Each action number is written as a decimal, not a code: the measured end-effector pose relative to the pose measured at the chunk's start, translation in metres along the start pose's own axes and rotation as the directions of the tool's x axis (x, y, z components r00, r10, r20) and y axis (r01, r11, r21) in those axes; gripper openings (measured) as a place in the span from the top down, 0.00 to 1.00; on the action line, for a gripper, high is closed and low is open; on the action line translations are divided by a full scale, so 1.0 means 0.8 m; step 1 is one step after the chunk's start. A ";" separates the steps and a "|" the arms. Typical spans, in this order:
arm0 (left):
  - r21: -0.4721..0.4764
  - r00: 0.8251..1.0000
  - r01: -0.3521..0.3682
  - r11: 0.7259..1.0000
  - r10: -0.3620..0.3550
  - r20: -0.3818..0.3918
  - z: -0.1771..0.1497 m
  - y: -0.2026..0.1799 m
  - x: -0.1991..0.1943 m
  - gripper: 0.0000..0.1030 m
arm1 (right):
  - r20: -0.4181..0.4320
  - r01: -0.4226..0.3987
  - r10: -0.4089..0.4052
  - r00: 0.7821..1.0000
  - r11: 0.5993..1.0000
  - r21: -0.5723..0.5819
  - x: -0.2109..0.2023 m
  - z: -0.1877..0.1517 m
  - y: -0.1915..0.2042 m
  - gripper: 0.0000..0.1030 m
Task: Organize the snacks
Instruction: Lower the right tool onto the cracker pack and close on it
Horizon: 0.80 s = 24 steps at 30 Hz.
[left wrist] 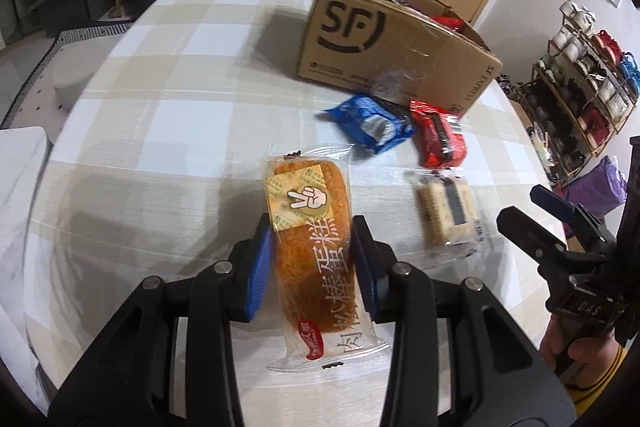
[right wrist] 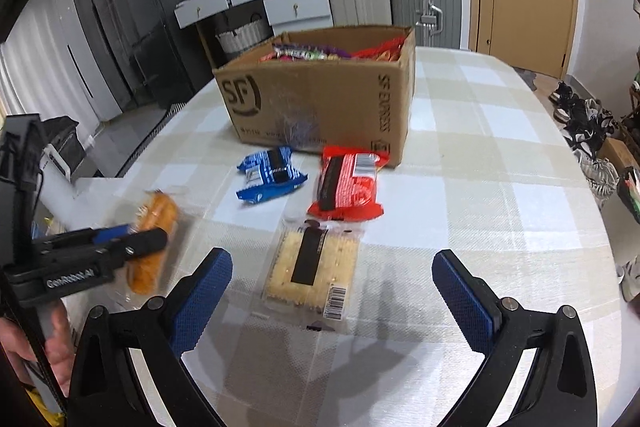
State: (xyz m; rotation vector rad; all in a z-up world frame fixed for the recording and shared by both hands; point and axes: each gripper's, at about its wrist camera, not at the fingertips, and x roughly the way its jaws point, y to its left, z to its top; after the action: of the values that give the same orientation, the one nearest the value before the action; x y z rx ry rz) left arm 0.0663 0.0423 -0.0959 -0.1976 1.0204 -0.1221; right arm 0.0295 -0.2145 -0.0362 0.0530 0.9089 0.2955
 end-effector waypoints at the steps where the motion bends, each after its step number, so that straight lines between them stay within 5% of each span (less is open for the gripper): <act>1: -0.001 1.000 -0.007 1.000 0.007 -0.004 0.000 0.004 0.000 0.66 | -0.009 0.001 -0.001 1.000 1.000 0.000 0.003 -0.001 0.000 0.01; 24: -0.061 0.999 0.016 0.998 -0.019 -0.046 -0.006 0.033 -0.001 0.66 | -0.181 0.083 -0.094 0.979 0.994 -0.067 0.080 -0.013 0.032 0.08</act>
State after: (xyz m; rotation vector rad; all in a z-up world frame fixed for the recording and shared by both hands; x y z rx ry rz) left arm 0.0615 0.0679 -0.1034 -0.2595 1.0696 -0.1120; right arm 0.0525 -0.1733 -0.0875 -0.0706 1.0828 0.2469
